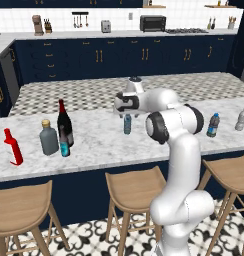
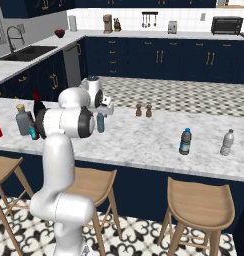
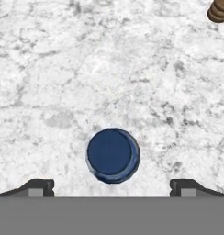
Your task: Move the plastic bottles in the middle to the plastics group, and the glass bottles in the middle to the glass group.
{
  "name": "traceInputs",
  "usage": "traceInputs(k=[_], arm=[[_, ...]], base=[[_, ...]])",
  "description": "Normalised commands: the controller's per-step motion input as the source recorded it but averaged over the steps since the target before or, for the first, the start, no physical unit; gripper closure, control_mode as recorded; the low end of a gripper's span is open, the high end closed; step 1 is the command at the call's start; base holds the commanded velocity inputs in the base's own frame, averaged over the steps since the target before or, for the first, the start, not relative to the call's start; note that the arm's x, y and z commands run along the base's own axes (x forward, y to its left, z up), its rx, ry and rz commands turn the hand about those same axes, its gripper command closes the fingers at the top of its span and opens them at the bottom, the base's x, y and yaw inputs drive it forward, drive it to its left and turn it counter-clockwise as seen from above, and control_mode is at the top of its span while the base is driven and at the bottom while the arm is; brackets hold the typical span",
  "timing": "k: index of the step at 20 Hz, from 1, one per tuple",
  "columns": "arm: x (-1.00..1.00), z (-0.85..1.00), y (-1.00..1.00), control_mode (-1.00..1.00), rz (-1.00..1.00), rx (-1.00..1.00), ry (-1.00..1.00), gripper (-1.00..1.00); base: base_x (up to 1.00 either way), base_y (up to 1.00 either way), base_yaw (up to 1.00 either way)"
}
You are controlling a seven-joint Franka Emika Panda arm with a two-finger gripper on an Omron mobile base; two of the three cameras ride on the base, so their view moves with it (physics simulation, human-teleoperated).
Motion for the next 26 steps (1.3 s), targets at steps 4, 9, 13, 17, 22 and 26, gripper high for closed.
traceInputs(k=[4, 9, 13, 17, 22, 26], arm=[[0.04, -0.24, 0.0, -1.0, 0.0, 0.0, 0.0, -1.0], [0.01, -0.04, 0.0, -1.0, 0.0, 0.0, 0.0, -1.0], [0.12, 0.0, 0.0, -1.0, 0.0, 0.0, 0.0, -1.0], [0.12, -0.07, 0.0, -1.0, 0.0, 0.0, 0.0, -1.0], [0.03, -0.03, 0.0, -1.0, 0.0, 0.0, 0.0, -1.0], [0.0, 0.0, 0.0, -1.0, 0.0, 0.0, -0.02, -1.0]], base=[[0.0, 0.0, 0.0], [0.0, 0.0, 0.0], [0.0, 0.0, 0.0], [0.0, 0.0, 0.0], [0.0, 0.0, 0.0], [0.0, 0.0, 0.0]])
